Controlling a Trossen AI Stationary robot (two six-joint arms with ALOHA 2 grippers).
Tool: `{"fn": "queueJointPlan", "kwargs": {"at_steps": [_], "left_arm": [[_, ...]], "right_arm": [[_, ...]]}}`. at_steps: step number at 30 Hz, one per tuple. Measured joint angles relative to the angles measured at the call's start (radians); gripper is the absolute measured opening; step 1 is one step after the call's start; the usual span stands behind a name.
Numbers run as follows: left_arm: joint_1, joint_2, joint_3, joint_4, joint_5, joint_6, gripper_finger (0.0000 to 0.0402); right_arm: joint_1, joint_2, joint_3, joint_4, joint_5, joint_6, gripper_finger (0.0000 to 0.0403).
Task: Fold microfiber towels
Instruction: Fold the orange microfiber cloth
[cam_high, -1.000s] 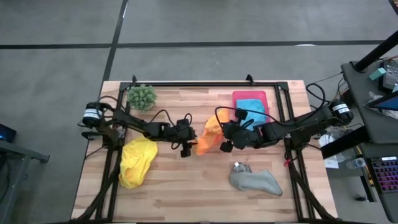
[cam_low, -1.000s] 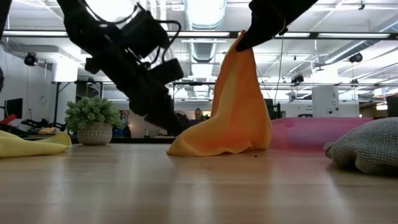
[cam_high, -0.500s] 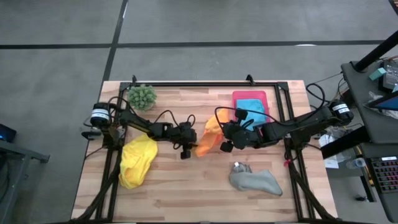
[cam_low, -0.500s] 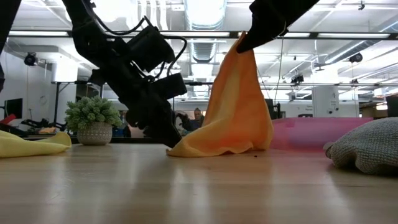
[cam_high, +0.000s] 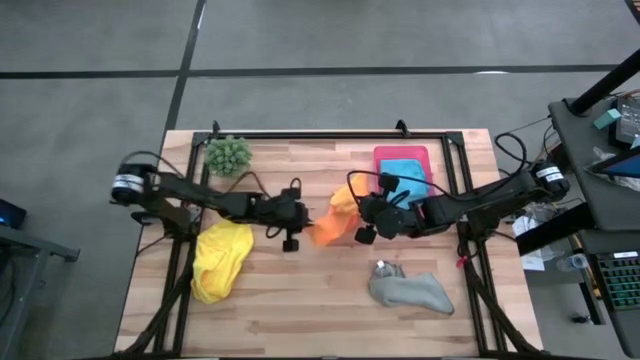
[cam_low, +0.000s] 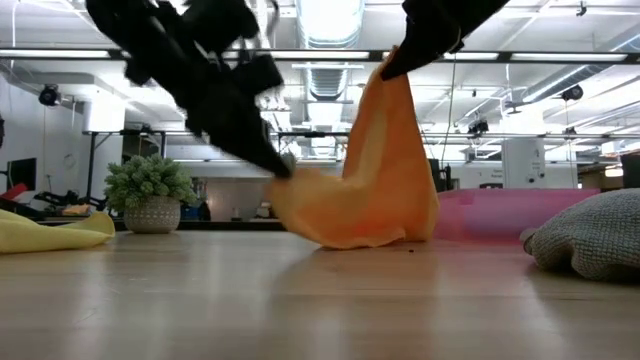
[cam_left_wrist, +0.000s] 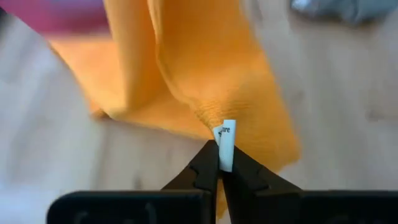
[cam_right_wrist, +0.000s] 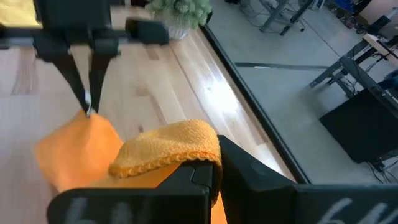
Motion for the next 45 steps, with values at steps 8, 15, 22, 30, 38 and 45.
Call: {"fn": "queueJointPlan", "kwargs": {"at_steps": [8,15,22,30,38,45], "left_arm": [[-0.026,-0.286,0.000,-0.063,-0.083,0.061,0.0000],[-0.029,-0.484,0.004,-0.086,-0.082,0.068,0.0000],[-0.028,-0.613,0.004,-0.123,-0.062,0.066,0.0000],[-0.028,-0.672,0.071,-0.144,0.018,0.083,0.0000],[-0.028,-0.704,0.184,-0.360,0.033,0.146,0.0000],[-0.026,-0.695,0.278,-0.553,-0.027,0.186,0.0000]], "right_arm": [[0.013,-0.002,0.070,-0.030,-0.045,-0.053,0.0008],[0.017,-0.004,0.229,-0.195,-0.074,-0.082,0.0008],[0.017,-0.004,0.395,-0.337,-0.079,-0.160,0.0009],[0.014,-0.005,0.532,-0.374,-0.197,-0.270,0.0009],[-0.007,-0.013,0.582,-0.419,-0.389,-0.337,0.0009],[-0.088,-0.009,0.581,-0.456,-0.385,-0.359,0.0009]]}}
